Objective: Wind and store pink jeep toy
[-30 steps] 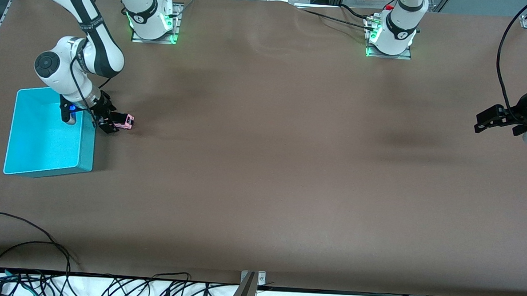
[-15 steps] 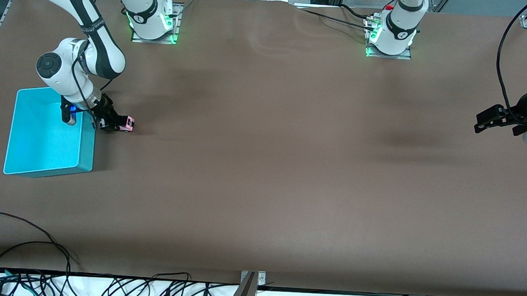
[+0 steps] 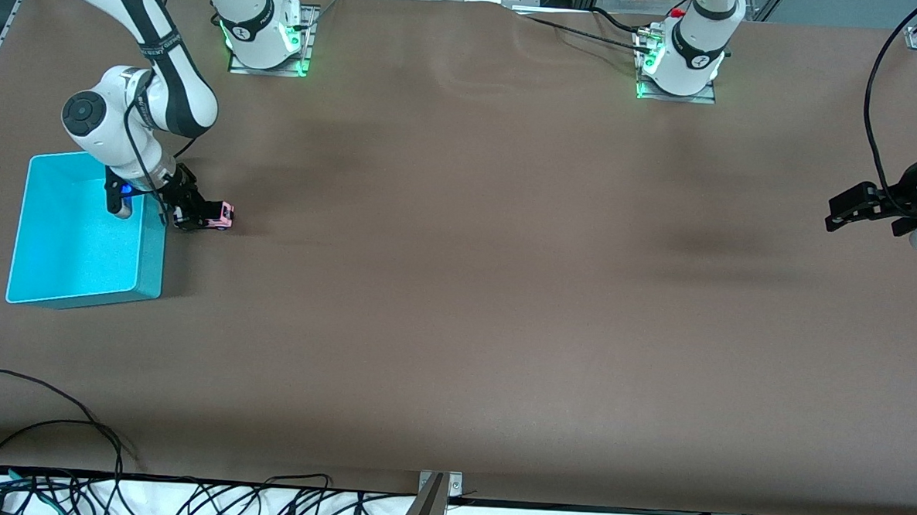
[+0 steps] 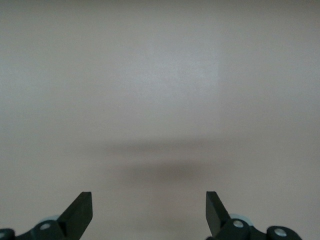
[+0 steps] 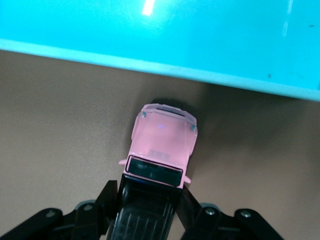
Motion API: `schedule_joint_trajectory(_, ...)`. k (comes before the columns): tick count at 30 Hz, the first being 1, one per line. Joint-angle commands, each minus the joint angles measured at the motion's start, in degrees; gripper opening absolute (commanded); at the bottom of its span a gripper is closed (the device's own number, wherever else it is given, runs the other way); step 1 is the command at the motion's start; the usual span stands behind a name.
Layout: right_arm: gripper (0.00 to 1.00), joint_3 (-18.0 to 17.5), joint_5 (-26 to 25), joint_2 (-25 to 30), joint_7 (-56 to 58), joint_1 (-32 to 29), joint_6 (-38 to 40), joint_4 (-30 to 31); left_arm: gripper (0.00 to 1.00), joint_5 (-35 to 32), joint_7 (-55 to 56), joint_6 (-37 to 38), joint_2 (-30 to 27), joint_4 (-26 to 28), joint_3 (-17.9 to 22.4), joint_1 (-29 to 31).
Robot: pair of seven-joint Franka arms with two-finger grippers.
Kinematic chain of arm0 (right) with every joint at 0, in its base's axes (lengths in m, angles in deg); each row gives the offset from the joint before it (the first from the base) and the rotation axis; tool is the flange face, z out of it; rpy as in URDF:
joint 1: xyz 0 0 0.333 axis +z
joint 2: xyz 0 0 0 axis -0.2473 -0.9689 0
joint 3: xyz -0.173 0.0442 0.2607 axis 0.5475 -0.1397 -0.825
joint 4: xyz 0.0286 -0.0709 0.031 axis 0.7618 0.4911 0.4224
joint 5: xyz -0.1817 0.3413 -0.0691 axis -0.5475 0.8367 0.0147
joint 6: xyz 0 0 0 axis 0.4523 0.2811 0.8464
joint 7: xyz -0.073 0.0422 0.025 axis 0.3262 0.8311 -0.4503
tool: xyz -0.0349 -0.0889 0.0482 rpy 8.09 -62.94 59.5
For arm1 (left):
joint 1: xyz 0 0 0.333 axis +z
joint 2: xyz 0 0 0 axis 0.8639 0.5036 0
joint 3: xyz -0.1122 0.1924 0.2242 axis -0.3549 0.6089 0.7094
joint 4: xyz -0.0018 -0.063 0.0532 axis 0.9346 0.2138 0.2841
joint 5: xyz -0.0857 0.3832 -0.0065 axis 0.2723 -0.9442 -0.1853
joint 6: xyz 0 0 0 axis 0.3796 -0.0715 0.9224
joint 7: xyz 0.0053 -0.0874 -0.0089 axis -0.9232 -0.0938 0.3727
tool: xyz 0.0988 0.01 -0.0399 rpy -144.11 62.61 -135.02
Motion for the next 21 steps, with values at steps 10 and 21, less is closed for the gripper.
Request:
schedule_joint_trajectory(10,0.00,-2.31,-1.73,4.46,18.85,0.31,15.48,-6.38,1.00,0.95,0.09,-0.35,-0.26,0.07,-0.25,0.28)
schedule_joint_trajectory(21,0.00,-1.96,-8.59,6.40,36.35,0.22,22.16,-9.10,1.00,0.95,0.09,-0.35,-0.26,0.07,-0.25,0.28)
